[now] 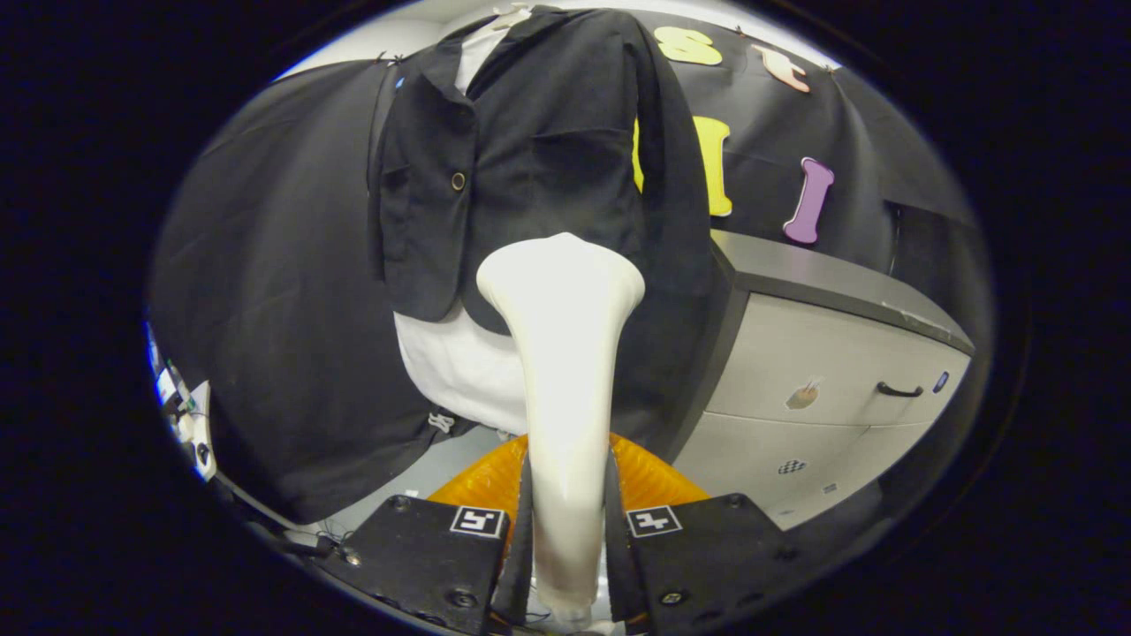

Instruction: Iron the clothes twice with a garment steamer, once on the left side and once on the right side.

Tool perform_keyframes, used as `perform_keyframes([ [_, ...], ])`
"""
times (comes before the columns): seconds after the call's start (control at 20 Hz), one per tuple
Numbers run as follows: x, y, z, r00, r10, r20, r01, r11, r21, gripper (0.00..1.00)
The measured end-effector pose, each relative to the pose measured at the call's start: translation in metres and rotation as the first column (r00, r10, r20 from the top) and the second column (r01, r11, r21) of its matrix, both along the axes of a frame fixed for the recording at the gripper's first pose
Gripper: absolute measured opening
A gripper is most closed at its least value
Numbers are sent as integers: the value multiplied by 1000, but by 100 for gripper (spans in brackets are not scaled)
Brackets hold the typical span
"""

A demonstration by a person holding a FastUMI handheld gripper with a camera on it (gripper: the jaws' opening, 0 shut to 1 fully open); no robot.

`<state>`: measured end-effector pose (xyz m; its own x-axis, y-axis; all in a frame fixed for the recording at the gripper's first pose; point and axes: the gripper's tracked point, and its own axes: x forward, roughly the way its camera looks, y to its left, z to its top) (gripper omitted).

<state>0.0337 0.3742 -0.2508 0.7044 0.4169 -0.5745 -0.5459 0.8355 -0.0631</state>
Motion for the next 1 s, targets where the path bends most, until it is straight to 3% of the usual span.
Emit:
perform_keyframes([
  [0.2, 0, -6, -12, 1000, 0, -2, 0, 1000, -20, 37],
  [0.6, -7, 7, -27, 994, -108, -12, 107, 992, -69, 37],
  [0.85, -7, 48, 63, 980, -155, 129, 150, 988, 47, 37],
  [1.0, -5, 90, 137, 956, -172, 238, 137, 978, 158, 37],
])
